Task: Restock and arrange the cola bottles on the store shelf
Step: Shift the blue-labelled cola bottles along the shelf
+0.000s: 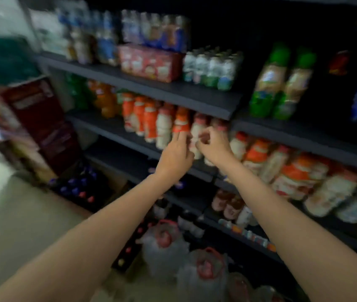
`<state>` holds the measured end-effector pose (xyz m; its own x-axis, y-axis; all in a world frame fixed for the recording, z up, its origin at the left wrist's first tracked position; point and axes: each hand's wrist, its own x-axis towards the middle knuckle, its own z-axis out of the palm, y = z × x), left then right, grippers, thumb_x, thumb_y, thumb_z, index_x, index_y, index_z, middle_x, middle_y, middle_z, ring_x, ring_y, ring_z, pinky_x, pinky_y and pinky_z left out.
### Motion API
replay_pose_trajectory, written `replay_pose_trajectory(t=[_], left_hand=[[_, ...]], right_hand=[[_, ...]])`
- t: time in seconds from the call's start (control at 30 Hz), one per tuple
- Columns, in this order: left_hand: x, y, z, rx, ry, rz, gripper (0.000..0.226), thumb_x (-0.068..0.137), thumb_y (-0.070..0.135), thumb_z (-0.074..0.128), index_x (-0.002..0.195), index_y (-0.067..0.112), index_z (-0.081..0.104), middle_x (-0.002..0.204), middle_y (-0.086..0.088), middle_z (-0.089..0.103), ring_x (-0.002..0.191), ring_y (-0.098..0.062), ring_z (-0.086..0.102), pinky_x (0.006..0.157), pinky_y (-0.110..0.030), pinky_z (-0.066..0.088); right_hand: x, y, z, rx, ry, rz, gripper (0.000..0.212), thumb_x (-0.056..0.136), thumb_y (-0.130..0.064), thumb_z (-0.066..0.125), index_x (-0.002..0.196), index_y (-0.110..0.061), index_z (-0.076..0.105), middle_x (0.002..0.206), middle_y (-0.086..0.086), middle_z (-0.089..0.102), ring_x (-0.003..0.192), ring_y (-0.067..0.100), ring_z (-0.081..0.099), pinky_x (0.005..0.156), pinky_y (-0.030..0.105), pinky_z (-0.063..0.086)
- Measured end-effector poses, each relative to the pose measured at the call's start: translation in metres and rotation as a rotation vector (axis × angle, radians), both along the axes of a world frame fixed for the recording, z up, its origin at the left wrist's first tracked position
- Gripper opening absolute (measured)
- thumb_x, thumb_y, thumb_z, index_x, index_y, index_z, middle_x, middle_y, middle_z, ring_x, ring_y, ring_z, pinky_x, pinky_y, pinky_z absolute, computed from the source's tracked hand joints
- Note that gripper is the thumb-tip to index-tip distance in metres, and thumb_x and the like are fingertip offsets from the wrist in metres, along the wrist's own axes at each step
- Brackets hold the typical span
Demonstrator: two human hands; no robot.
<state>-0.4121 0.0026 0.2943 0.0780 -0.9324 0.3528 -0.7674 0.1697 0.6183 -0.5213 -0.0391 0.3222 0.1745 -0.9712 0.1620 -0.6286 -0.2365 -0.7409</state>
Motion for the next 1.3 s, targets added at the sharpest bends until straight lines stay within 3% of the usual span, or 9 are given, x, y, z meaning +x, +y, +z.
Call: replay_pose_trajectory(t=[0.23,0.33,0.47,0.7,0.9,1.0,1.13,1.2,1.3], left_hand=[[0.211,0.041,-0.067,0.403,0.11,0.376,0.031,0.089,0.013,0.049,0.119,0.007,0.045,0.12,-0.01,0.055,0.106,-0.027,0.055,0.088,-0.039,0.048],[0.27,0.039,-0.098,0.505,0.137,0.447,0.028,0.089,0.011,0.05,0.115,0.005,0.047,0.117,-0.013,0.057,0.105,-0.032,0.056,0.088,-0.04,0.048],[0.338,0.023,-0.137,0.604,0.113,0.496,0.032,0.088,0.009,0.051,0.12,0.005,0.05,0.113,-0.011,0.06,0.107,-0.028,0.056,0.084,-0.031,0.043],[0.465,-0.024,-0.214,0.716,0.081,0.604,0.027,0.084,0.009,0.054,0.109,0.009,0.062,0.114,-0.016,0.064,0.107,-0.035,0.058,0.092,-0.044,0.048],[0.535,-0.072,-0.301,0.782,-0.026,0.51,0.031,0.086,0.008,0.051,0.115,0.01,0.061,0.115,-0.011,0.063,0.105,-0.033,0.059,0.086,-0.04,0.049],[0.566,-0.101,-0.347,0.819,-0.067,0.412,0.034,0.084,0.01,0.054,0.119,0.009,0.058,0.119,-0.012,0.062,0.11,-0.033,0.057,0.093,-0.042,0.047],[0.602,-0.133,-0.4,0.889,-0.213,0.279,0.043,0.085,0.014,0.052,0.128,0.015,0.048,0.119,-0.009,0.062,0.112,-0.03,0.056,0.097,-0.04,0.042],[0.614,-0.145,-0.425,0.901,-0.288,0.201,0.045,0.086,0.016,0.053,0.13,0.014,0.044,0.122,-0.009,0.059,0.111,-0.03,0.056,0.095,-0.039,0.041],[0.628,-0.166,-0.463,0.9,-0.353,0.105,0.055,0.088,0.019,0.055,0.138,0.012,0.035,0.135,-0.013,0.044,0.121,-0.033,0.047,0.098,-0.042,0.041]], right_hand=[[0.17,0.009,-0.078,0.437,0.175,0.346,0.02,0.092,-0.024,0.055,0.109,-0.013,0.058,0.111,0.004,0.059,0.097,0.019,0.056,0.078,0.03,0.05],[0.225,-0.006,-0.109,0.514,0.214,0.403,0.02,0.093,-0.023,0.054,0.109,-0.013,0.06,0.106,0.002,0.057,0.099,0.018,0.055,0.086,0.034,0.049],[0.29,-0.037,-0.164,0.611,0.229,0.421,0.016,0.092,-0.022,0.055,0.105,-0.014,0.061,0.116,0.005,0.06,0.107,0.021,0.056,0.092,0.035,0.048],[0.392,-0.095,-0.252,0.717,0.362,0.445,0.017,0.093,-0.019,0.053,0.104,-0.009,0.059,0.107,0.007,0.057,0.095,0.021,0.052,0.082,0.031,0.044],[0.467,-0.137,-0.336,0.727,0.461,0.445,0.031,0.092,-0.019,0.054,0.12,-0.009,0.053,0.124,0.009,0.056,0.115,0.024,0.052,0.087,0.029,0.041],[0.507,-0.163,-0.387,0.706,0.503,0.471,0.043,0.09,-0.017,0.056,0.132,-0.011,0.046,0.134,0.009,0.05,0.121,0.024,0.049,0.088,0.026,0.039],[0.556,-0.191,-0.453,0.653,0.605,0.618,0.067,0.09,-0.007,0.055,0.148,-0.02,0.023,0.157,0.008,0.014,0.141,0.029,0.023,0.113,0.036,0.03],[0.575,-0.201,-0.485,0.575,0.702,0.671,0.075,0.089,0.0,0.052,0.149,-0.028,0.016,0.159,0.001,-0.005,0.144,0.031,0.013,0.116,0.042,0.026],[0.599,-0.216,-0.528,0.446,0.783,0.662,0.082,0.087,0.008,0.048,0.149,-0.032,0.012,0.158,-0.004,-0.014,0.14,0.034,0.017,0.113,0.044,0.03]])
